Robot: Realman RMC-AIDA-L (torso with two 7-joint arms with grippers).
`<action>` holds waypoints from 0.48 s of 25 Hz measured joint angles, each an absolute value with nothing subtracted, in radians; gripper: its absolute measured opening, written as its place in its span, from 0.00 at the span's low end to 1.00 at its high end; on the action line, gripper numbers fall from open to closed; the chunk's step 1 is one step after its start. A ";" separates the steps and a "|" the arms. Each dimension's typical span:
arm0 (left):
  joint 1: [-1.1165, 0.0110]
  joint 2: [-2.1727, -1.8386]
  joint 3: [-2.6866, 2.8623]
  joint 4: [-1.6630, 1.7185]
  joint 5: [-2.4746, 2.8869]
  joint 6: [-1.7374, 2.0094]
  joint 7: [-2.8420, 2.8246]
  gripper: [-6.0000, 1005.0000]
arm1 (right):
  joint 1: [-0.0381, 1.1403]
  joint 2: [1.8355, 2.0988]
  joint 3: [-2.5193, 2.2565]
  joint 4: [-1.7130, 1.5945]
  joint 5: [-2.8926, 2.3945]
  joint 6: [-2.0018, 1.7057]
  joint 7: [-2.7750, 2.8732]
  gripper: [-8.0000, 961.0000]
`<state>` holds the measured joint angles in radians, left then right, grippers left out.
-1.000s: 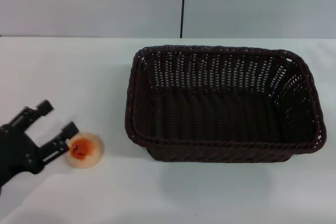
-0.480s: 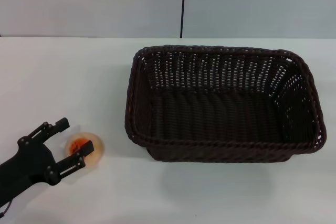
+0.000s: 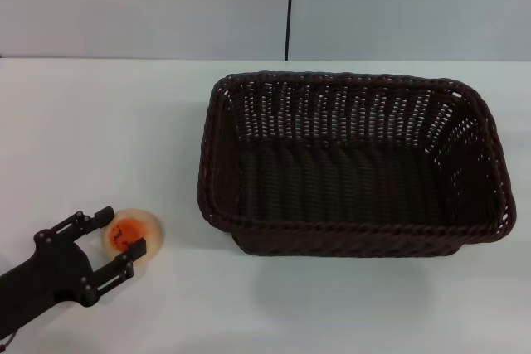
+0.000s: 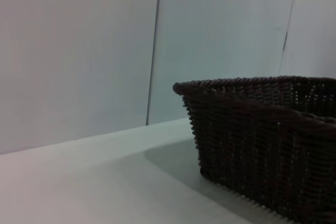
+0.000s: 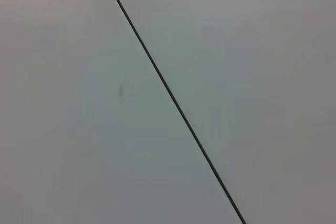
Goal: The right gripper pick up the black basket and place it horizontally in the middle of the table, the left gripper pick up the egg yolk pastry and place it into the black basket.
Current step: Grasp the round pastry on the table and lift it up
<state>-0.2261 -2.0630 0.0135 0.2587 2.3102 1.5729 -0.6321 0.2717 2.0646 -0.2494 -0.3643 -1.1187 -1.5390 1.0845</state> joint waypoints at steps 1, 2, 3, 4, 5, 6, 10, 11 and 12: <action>-0.229 -2.064 0.018 0.259 2.310 1.567 -0.631 0.78 | 0.274 2.065 -0.252 -0.364 -1.121 -1.538 1.084 0.47; -0.229 -2.064 0.018 0.259 2.310 1.567 -0.631 0.75 | 0.274 2.065 -0.252 -0.364 -1.121 -1.538 1.084 0.47; -0.230 -2.064 0.019 0.259 2.310 1.567 -0.628 0.72 | 0.275 2.065 -0.254 -0.364 -1.122 -1.537 1.084 0.47; -0.230 -2.064 0.020 0.259 2.310 1.568 -0.622 0.69 | 0.276 2.065 -0.255 -0.364 -1.123 -1.536 1.084 0.47; -0.230 -2.064 0.020 0.257 2.310 1.569 -0.613 0.67 | 0.276 2.066 -0.256 -0.363 -1.123 -1.534 1.084 0.47; -0.229 -2.064 0.020 0.252 2.309 1.571 -0.589 0.64 | 0.277 2.067 -0.257 -0.359 -1.125 -1.532 1.084 0.47; -0.226 -2.063 0.015 0.244 2.305 1.571 -0.557 0.53 | 0.277 2.067 -0.256 -0.343 -1.126 -1.530 1.084 0.47; -0.226 -2.062 0.015 0.238 2.305 1.572 -0.553 0.48 | 0.276 2.066 -0.255 -0.337 -1.127 -1.530 1.084 0.47; -0.227 -2.061 0.015 0.235 2.305 1.572 -0.553 0.43 | 0.276 2.066 -0.255 -0.337 -1.127 -1.530 1.084 0.47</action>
